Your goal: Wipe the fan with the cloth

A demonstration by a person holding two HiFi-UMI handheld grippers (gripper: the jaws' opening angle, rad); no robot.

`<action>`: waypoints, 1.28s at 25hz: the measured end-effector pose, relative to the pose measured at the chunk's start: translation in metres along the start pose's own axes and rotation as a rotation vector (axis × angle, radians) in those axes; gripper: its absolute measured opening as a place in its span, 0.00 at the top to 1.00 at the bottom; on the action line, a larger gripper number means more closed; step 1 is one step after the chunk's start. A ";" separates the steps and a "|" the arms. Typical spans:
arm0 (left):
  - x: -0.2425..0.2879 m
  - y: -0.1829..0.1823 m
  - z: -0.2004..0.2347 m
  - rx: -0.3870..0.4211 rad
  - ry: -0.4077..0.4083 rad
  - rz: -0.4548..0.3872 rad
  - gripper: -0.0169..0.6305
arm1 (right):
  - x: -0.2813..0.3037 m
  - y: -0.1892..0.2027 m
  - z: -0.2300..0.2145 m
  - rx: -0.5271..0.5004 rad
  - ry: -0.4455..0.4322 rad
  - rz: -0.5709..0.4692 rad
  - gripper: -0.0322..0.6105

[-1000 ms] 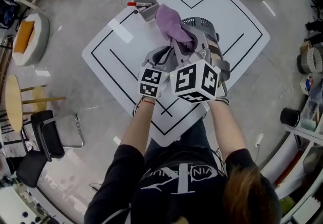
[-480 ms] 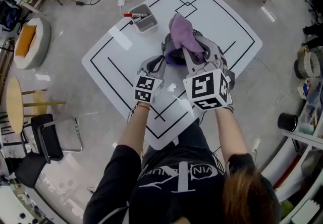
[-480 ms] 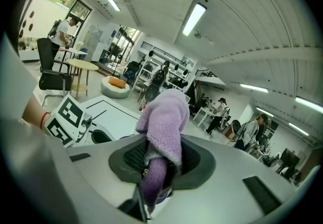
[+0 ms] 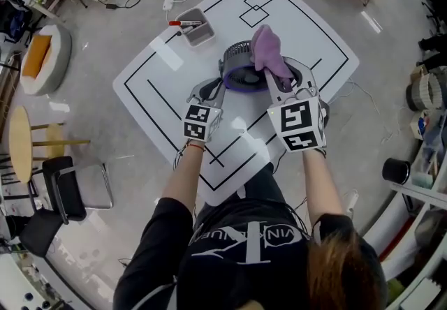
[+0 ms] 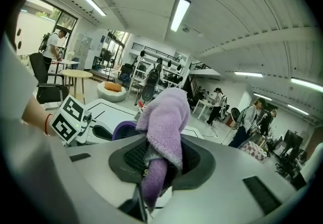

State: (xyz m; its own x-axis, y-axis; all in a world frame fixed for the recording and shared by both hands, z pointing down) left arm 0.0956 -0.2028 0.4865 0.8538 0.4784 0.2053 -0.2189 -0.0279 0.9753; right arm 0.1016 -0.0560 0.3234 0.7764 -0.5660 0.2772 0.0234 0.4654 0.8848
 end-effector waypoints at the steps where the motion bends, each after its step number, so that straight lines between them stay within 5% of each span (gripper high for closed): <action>1: 0.000 0.000 0.000 -0.001 -0.002 0.002 0.90 | -0.002 0.003 -0.002 0.013 0.002 0.005 0.80; 20: 0.001 0.001 -0.002 -0.018 -0.063 0.030 0.90 | -0.014 0.079 -0.019 0.311 -0.057 0.083 0.80; 32: 0.003 0.002 -0.005 0.017 -0.118 0.031 0.90 | -0.008 0.109 -0.017 0.381 -0.175 0.142 0.80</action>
State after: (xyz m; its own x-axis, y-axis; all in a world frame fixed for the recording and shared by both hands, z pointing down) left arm 0.0955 -0.1972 0.4882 0.8968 0.3704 0.2421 -0.2385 -0.0563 0.9695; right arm 0.1080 0.0107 0.4111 0.6360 -0.6364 0.4364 -0.3352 0.2815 0.8991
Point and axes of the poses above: the fingertips, and each gripper's own axes: x forward along the fingers, z to its left, y out of its underside, the point moved 4 cm from there along -x, backward along the fingers, and after that the axes turned 9 degrees about -z, right-handed, at the moved point
